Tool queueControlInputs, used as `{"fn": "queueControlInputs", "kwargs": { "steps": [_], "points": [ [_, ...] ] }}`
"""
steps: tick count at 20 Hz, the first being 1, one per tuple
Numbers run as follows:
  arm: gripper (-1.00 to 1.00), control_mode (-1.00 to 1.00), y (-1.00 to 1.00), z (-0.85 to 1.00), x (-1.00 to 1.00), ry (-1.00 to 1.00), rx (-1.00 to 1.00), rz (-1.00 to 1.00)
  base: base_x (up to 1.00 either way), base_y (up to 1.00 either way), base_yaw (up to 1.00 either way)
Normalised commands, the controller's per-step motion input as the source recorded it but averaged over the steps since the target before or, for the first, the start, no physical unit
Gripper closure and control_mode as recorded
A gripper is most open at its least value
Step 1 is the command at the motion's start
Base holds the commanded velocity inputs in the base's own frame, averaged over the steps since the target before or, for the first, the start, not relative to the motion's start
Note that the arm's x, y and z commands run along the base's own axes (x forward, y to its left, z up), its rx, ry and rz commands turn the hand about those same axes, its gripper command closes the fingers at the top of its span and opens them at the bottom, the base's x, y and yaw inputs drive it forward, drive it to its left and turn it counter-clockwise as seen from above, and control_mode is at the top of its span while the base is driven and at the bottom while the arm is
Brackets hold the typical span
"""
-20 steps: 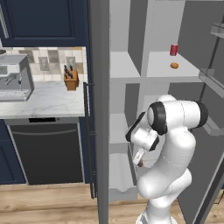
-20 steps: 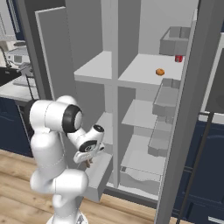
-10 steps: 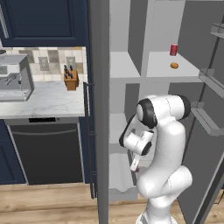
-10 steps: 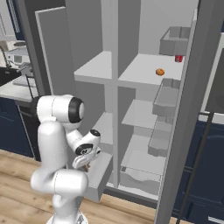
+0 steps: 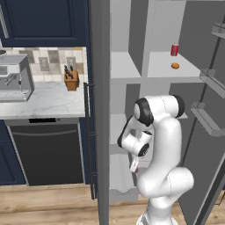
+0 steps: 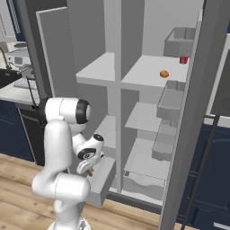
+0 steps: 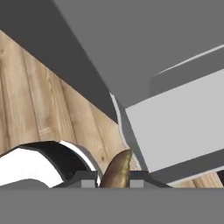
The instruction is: Take the mushroom and tangerine from the fridge shelf and place them in the freezer drawer to begin freezing them.
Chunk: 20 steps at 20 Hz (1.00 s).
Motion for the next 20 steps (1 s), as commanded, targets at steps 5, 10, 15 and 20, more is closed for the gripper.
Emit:
{"fn": "queueControlInputs", "kwargs": {
  "steps": [5,10,15,20],
  "points": [
    [1.0,-1.0,0.0,-0.26,0.37,0.0,0.0,0.05,0.0,0.0,0.0],
    [1.0,-1.0,0.0,-0.44,0.11,0.0,0.0,0.06,0.0,0.0,0.0],
    [1.0,-1.0,0.02,-0.39,0.0,0.0,0.0,0.05,0.0,0.0,0.0],
    [1.0,-1.0,0.04,-0.33,0.0,0.0,0.0,0.04,0.0,0.0,0.0]
  ]
}}
